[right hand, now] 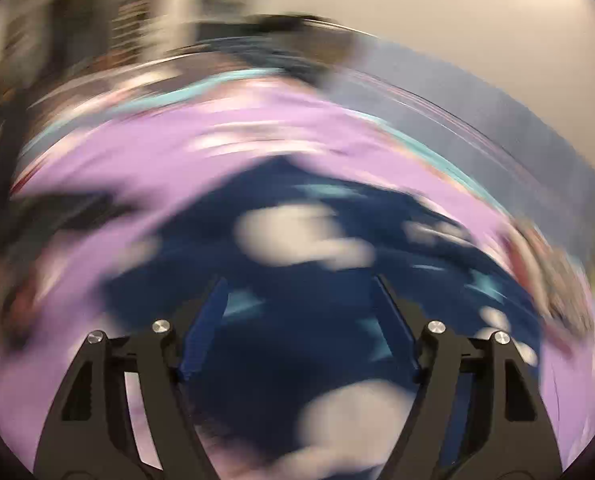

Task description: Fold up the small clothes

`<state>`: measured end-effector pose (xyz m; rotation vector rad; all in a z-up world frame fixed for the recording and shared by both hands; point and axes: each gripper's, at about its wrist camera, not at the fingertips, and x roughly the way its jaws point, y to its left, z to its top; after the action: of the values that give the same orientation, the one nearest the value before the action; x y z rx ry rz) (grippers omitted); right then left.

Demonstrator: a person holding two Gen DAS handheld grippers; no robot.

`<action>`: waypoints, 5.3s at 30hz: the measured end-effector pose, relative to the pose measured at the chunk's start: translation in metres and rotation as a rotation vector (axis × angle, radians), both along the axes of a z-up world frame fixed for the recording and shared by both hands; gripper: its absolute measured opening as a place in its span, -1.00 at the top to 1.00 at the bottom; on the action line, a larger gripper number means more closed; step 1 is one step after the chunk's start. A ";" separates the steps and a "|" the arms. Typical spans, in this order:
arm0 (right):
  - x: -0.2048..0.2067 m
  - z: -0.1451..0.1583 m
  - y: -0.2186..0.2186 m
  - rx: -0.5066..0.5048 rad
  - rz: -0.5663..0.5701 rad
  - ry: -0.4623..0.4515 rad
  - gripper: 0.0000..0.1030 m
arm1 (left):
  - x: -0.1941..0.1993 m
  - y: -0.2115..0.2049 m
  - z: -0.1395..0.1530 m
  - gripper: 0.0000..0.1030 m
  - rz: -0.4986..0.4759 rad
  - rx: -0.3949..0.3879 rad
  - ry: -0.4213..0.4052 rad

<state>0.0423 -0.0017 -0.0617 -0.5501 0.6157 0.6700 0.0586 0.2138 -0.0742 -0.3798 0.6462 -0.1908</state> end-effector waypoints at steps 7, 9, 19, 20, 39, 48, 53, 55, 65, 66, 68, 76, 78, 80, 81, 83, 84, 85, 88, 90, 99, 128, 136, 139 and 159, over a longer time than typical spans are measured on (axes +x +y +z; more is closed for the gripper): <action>-0.053 -0.043 0.056 -0.225 0.144 -0.139 -0.53 | -0.002 0.014 -0.003 -0.60 0.021 -0.071 0.008; -0.045 -0.054 0.061 -0.267 0.104 -0.138 -0.53 | 0.002 0.016 -0.002 -0.60 -0.003 -0.086 0.014; -0.046 -0.073 0.086 -0.340 0.079 -0.342 -0.37 | 0.090 -0.013 -0.011 -0.64 -0.280 -0.209 0.146; -0.044 -0.073 0.086 -0.335 0.072 -0.321 -0.31 | 0.100 -0.017 -0.016 -0.64 -0.292 -0.210 0.170; -0.012 0.054 -0.037 0.301 -0.161 -0.129 0.63 | 0.148 -0.096 0.086 0.47 -0.427 -0.154 0.072; 0.003 0.084 -0.228 0.745 -0.471 0.002 0.64 | 0.141 -0.293 0.146 0.45 -0.594 0.145 0.008; 0.011 0.030 -0.327 0.934 -0.655 0.196 0.65 | 0.153 -0.402 0.100 0.28 -0.647 0.288 0.138; 0.017 0.004 -0.351 0.977 -0.727 0.277 0.66 | 0.155 -0.429 0.078 0.17 -0.648 0.331 0.178; -0.003 -0.060 -0.379 1.120 -0.736 0.437 0.66 | 0.125 -0.467 0.082 -0.02 -0.801 0.396 0.101; -0.004 -0.060 -0.379 1.107 -0.735 0.425 0.66 | 0.119 -0.460 0.090 -0.02 -0.804 0.415 0.073; -0.006 -0.059 -0.376 1.095 -0.732 0.407 0.66 | 0.111 -0.441 0.105 -0.02 -0.776 0.445 0.022; -0.001 -0.043 -0.371 1.054 -0.726 0.332 0.67 | 0.130 -0.358 0.100 0.06 -0.611 0.554 0.030; -0.009 -0.034 -0.372 1.069 -0.719 0.303 0.68 | 0.140 -0.349 0.080 0.31 -0.614 0.528 0.093; -0.013 -0.027 -0.374 1.062 -0.738 0.277 0.69 | 0.141 -0.356 0.070 0.32 -0.626 0.475 0.081; -0.013 -0.027 -0.375 1.040 -0.755 0.271 0.69 | 0.140 -0.364 0.067 0.34 -0.637 0.469 0.076; -0.009 -0.036 -0.378 0.973 -0.796 0.290 0.67 | 0.136 -0.395 0.047 0.34 -0.668 0.540 0.079; -0.009 -0.043 -0.382 0.953 -0.834 0.317 0.58 | 0.132 -0.409 0.038 0.34 -0.678 0.599 0.063; -0.010 -0.049 -0.388 0.947 -0.877 0.335 0.38 | 0.128 -0.420 0.030 0.34 -0.684 0.656 0.042; -0.023 -0.041 -0.402 0.943 -0.929 0.292 0.21 | 0.132 -0.429 0.026 0.35 -0.685 0.673 0.049; -0.028 -0.020 -0.402 0.909 -0.917 0.213 0.31 | 0.135 -0.422 0.026 0.35 -0.689 0.651 0.059; 0.036 -0.005 -0.330 0.586 -0.789 0.181 0.59 | 0.127 -0.420 0.025 0.33 -0.653 0.668 0.030; 0.044 -0.038 -0.339 0.603 -0.783 0.214 0.60 | -0.035 -0.353 -0.004 -0.82 -0.385 0.805 -0.109; 0.044 -0.039 -0.335 0.585 -0.763 0.205 0.60 | -0.028 -0.319 -0.009 -0.83 -0.346 0.855 -0.064; 0.045 -0.040 -0.339 0.604 -0.763 0.218 0.60 | -0.034 -0.323 -0.008 -0.80 -0.369 0.861 -0.086; 0.042 -0.038 -0.331 0.578 -0.751 0.192 0.55 | 0.045 -0.332 0.015 -0.02 -0.545 0.510 -0.106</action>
<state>0.0844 -0.3327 -0.0997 0.2927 0.7088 0.1584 0.1034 -0.1186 -0.0590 0.3044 0.6569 -0.5467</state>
